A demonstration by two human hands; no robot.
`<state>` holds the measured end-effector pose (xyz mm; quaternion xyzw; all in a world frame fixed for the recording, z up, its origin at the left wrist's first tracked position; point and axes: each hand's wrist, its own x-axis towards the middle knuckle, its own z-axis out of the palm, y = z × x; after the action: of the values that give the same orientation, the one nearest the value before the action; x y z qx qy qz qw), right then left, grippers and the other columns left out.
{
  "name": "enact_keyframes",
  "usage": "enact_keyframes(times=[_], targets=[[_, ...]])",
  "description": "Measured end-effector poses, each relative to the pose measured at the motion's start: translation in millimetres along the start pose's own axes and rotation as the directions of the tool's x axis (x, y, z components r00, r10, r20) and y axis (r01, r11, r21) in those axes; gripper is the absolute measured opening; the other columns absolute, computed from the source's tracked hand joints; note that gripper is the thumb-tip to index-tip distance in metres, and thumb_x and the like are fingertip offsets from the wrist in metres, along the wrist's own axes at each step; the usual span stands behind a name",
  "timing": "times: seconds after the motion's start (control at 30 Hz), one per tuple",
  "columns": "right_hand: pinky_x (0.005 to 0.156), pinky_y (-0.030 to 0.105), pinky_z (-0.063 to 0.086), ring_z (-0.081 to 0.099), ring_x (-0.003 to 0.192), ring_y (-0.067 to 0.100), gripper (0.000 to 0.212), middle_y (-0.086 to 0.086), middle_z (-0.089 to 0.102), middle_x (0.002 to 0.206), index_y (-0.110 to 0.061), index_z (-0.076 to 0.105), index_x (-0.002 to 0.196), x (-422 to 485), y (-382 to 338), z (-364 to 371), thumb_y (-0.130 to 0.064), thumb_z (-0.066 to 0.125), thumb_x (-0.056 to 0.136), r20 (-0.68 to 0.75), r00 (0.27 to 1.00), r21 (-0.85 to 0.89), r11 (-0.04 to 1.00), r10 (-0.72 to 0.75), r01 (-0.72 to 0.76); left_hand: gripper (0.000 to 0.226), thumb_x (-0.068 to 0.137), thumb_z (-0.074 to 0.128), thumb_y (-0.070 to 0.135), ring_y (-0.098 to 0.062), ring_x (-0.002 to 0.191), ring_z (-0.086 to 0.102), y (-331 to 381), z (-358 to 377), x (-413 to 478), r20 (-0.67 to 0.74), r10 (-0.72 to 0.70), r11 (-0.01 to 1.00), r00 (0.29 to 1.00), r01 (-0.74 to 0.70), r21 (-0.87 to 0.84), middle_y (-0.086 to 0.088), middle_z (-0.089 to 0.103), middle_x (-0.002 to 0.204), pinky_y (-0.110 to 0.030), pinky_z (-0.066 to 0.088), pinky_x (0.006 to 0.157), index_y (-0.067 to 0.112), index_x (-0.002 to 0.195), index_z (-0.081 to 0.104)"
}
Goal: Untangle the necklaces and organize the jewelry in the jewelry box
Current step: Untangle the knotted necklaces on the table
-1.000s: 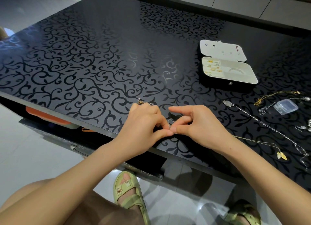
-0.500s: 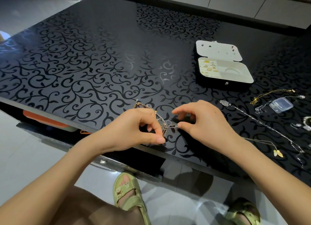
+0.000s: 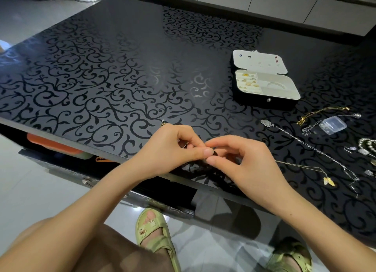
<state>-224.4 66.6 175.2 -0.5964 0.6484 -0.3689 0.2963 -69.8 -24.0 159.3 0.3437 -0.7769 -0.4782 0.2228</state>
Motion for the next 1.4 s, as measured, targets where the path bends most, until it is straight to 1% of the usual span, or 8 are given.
enact_keyframes(times=[0.23, 0.33, 0.5, 0.7, 0.87, 1.07, 1.2, 1.4], targets=[[0.065, 0.016, 0.047, 0.06, 0.069, 0.007, 0.02, -0.009, 0.067, 0.073, -0.032, 0.069, 0.077, -7.0, 3.5, -24.3, -0.013, 0.075, 0.075, 0.001, 1.0, -0.06, 0.998, -0.01, 0.01, 0.017, 0.093, 0.055, 0.025, -0.004, 0.089, 0.058, -25.2, -26.3, 5.1, -0.193, 0.027, 0.936, 0.981, 0.043, 0.349, 0.011, 0.063, 0.091, -0.024, 0.045, 0.081, 0.022, 0.096, 0.071], [0.067, 0.022, 0.048, 0.062, 0.068, 0.01, 0.017, -0.006, 0.068, 0.073, -0.027, 0.07, 0.077, -8.3, 10.3, -26.7, -0.011, 0.074, 0.076, 0.092, 0.994, -0.078, 0.995, 0.062, -0.055, 0.018, 0.092, 0.056, 0.017, -0.012, 0.094, 0.058, -36.2, -28.7, 4.2, -0.179, 0.059, 0.874, 0.982, 0.036, 0.484, 0.006, 0.064, 0.097, -0.032, 0.046, 0.085, 0.018, 0.102, 0.071], [0.061, 0.009, 0.04, 0.054, 0.058, -0.001, 0.015, -0.025, 0.061, 0.063, -0.026, 0.068, 0.075, -8.8, 21.0, -20.4, -0.012, 0.074, 0.076, 0.143, 0.98, -0.18, 0.978, 0.137, -0.11, 0.013, 0.09, 0.061, 0.017, -0.017, 0.097, 0.055, -42.0, -28.8, -2.1, -0.135, 0.142, 0.794, 0.981, -0.032, 0.606, 0.005, 0.064, 0.099, -0.024, 0.035, 0.079, 0.016, 0.096, 0.072], [0.059, 0.011, 0.039, 0.053, 0.062, -0.002, 0.012, -0.018, 0.061, 0.063, -0.03, 0.067, 0.069, -5.3, 19.4, -20.6, -0.024, 0.075, 0.075, 0.184, 0.969, -0.329, 0.939, 0.166, -0.098, 0.01, 0.082, 0.067, 0.029, -0.015, 0.092, 0.053, -44.7, -39.1, -7.6, -0.066, 0.151, 0.78, 0.986, -0.078, 0.621, 0.011, 0.061, 0.096, -0.031, 0.037, 0.081, 0.028, 0.09, 0.074], [0.076, 0.023, 0.041, 0.05, 0.081, 0.004, 0.02, -0.013, 0.061, 0.078, -0.029, 0.064, 0.068, 9.2, 9.7, -14.8, -0.046, 0.067, 0.077, 0.217, 0.969, -0.522, 0.853, 0.121, 0.01, 0.012, 0.073, 0.059, 0.045, -0.007, 0.092, 0.049, -45.4, -51.0, -11.6, -0.048, 0.095, 0.821, 0.994, -0.051, 0.568, 0.017, 0.058, 0.099, -0.026, 0.032, 0.084, 0.039, 0.076, 0.069], [0.073, 0.025, 0.037, 0.05, 0.082, 0.007, 0.013, -0.016, 0.057, 0.076, -0.03, 0.063, 0.078, 42.6, -4.2, 12.1, -0.04, 0.061, 0.085, 0.084, 0.996, -0.538, 0.839, -0.041, 0.08, 0.008, 0.082, 0.068, 0.032, -0.006, 0.091, 0.05, -47.6, -58.6, -10.7, -0.191, 0.039, 0.845, 0.981, 0.07, 0.53, 0.014, 0.058, 0.092, -0.014, 0.033, 0.073, 0.031, 0.075, 0.066], [0.071, 0.026, 0.041, 0.055, 0.082, 0.009, 0.014, -0.011, 0.064, 0.083, -0.024, 0.068, 0.09, 78.6, -8.1, 33.7, -0.036, 0.061, 0.087, 0.035, 0.997, -0.506, 0.86, -0.062, 0.071, 0.005, 0.085, 0.064, 0.028, -0.008, 0.078, 0.049, -51.1, -56.6, -0.5, -0.367, -0.064, 0.824, 0.928, 0.257, 0.505, 0.012, 0.05, 0.078, -0.021, 0.031, 0.065, 0.023, 0.084, 0.066], [0.071, 0.024, 0.036, 0.051, 0.082, 0.008, 0.017, -0.012, 0.058, 0.082, -0.025, 0.064, 0.096, 117.0, -12.8, 51.9, -0.036, 0.065, 0.083, 0.176, 0.984, -0.546, 0.831, -0.011, 0.107, 0.009, 0.082, 0.068, 0.034, -0.008, 0.081, 0.045, -50.9, -53.0, 16.0, -0.309, -0.097, 0.822, 0.946, 0.251, 0.512, 0.015, 0.045, 0.078, -0.021, 0.03, 0.069, 0.028, 0.087, 0.063]])
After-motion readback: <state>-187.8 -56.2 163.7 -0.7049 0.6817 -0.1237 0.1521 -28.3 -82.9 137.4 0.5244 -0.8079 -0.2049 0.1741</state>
